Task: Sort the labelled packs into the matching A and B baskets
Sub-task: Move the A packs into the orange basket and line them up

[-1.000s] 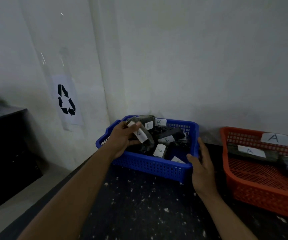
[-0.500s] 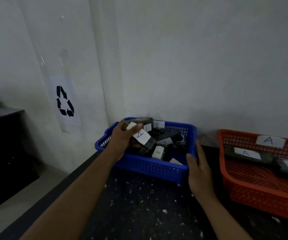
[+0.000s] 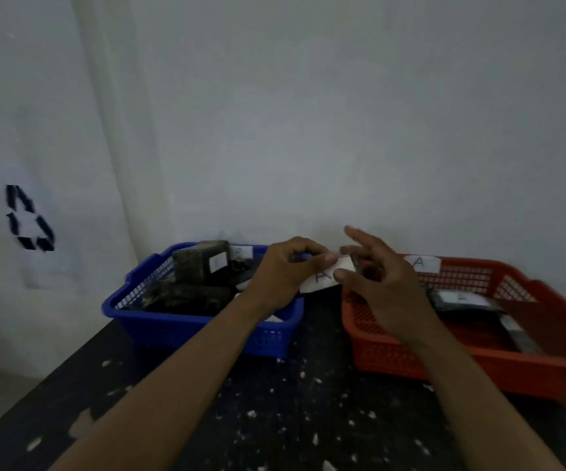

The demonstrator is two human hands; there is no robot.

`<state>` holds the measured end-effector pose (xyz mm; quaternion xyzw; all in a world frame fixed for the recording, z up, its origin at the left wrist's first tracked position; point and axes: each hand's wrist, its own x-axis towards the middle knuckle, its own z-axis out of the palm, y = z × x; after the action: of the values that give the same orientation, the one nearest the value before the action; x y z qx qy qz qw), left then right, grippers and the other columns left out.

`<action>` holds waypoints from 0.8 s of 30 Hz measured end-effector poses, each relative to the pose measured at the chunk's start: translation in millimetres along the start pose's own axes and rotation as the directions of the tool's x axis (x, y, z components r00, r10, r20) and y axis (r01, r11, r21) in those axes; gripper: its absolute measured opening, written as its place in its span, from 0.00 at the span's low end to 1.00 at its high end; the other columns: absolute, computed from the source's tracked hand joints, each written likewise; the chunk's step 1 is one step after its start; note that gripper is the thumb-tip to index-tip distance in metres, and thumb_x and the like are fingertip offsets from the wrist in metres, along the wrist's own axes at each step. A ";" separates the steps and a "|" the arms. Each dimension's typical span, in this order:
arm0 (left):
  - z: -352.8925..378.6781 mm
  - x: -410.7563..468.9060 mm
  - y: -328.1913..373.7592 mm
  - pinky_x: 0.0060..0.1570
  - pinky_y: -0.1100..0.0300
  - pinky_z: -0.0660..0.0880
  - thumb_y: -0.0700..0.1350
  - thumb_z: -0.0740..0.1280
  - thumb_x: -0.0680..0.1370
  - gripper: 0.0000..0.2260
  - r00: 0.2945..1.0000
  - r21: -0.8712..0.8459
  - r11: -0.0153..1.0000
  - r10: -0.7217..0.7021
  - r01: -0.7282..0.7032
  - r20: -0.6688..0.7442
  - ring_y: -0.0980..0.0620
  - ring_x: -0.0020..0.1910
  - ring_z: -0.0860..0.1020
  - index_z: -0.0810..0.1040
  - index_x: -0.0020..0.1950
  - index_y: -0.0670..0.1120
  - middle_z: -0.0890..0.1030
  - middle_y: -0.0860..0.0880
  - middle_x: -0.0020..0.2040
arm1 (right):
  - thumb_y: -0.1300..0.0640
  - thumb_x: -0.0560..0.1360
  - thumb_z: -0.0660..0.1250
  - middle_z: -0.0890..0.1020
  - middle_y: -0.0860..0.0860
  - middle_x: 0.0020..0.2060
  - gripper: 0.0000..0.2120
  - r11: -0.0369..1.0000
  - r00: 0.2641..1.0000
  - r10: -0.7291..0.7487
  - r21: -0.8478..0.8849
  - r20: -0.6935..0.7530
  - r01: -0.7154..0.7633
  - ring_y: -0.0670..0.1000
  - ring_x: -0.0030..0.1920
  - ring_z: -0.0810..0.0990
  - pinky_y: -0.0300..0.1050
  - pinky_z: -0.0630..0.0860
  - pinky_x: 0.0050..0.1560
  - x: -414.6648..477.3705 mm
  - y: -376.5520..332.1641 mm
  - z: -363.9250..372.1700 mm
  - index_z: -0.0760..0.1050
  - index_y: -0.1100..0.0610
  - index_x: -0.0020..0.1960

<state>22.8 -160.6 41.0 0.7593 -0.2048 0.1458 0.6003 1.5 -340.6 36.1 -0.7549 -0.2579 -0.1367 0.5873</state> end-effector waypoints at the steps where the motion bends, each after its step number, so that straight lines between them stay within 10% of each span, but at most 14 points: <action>1: 10.6 3.7 0.5 0.47 0.54 0.77 0.41 0.68 0.77 0.06 1.000 -0.002 1.000 -0.011 0.011 0.011 0.47 0.45 0.80 0.82 0.47 0.39 0.81 0.41 0.46 | 0.55 0.71 0.73 0.81 0.40 0.55 0.22 0.999 1.000 0.015 -0.036 0.013 -0.015 0.39 0.55 0.78 0.38 0.77 0.54 -1.2 -0.2 -14.8 0.76 0.42 0.62; 5: 44.8 15.5 -6.2 0.50 0.50 0.77 0.52 0.64 0.79 0.18 0.989 -0.020 0.998 -0.064 0.067 0.134 0.42 0.48 0.80 0.81 0.49 0.37 0.81 0.38 0.48 | 0.62 0.67 0.76 0.84 0.45 0.47 0.13 0.980 0.987 0.158 -0.118 -0.012 -0.158 0.43 0.47 0.82 0.39 0.80 0.45 -6.2 12.5 -77.7 0.82 0.50 0.48; 13: 86.0 16.1 -56.8 0.58 0.58 0.67 0.52 0.67 0.76 0.04 0.952 0.560 0.808 0.003 -0.182 0.306 0.57 0.51 0.73 0.81 0.46 0.54 0.78 0.54 0.48 | 0.69 0.64 0.76 0.84 0.61 0.45 0.10 0.705 0.730 0.643 -0.194 -0.231 -0.683 0.58 0.44 0.83 0.53 0.82 0.43 9.2 76.3 -185.8 0.80 0.65 0.44; 17: 84.9 16.7 -59.7 0.55 0.62 0.59 0.51 0.67 0.76 0.03 0.953 0.569 0.795 0.035 -0.209 0.301 0.58 0.51 0.70 0.77 0.44 0.61 0.76 0.55 0.48 | 0.55 0.62 0.80 0.82 0.57 0.50 0.22 0.438 0.641 0.727 -0.553 -0.246 -0.709 0.55 0.47 0.81 0.48 0.81 0.46 21.8 102.1 -200.1 0.81 0.62 0.53; 21: 84.3 16.0 -60.7 0.56 0.64 0.55 0.49 0.67 0.77 0.05 0.950 0.562 0.793 0.065 -0.235 0.304 0.59 0.52 0.70 0.77 0.44 0.61 0.75 0.57 0.48 | 0.57 0.58 0.82 0.78 0.50 0.39 0.26 0.389 0.604 0.730 -0.533 -0.319 -0.751 0.49 0.37 0.79 0.35 0.72 0.22 29.5 108.2 -194.6 0.75 0.57 0.51; 24: 85.0 16.7 -62.6 0.59 0.59 0.58 0.48 0.67 0.77 0.06 0.952 0.556 0.797 0.072 -0.235 0.298 0.58 0.52 0.71 0.78 0.44 0.60 0.77 0.56 0.47 | 0.58 0.56 0.82 0.78 0.51 0.36 0.27 0.342 0.618 0.699 -0.591 -0.360 -0.730 0.49 0.33 0.80 0.37 0.74 0.24 27.2 111.8 -193.4 0.76 0.58 0.51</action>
<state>65.8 -233.2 -24.6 0.8999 -0.2889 0.1487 0.2910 104.2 -539.4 11.4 -0.9465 0.1815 0.0322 0.2650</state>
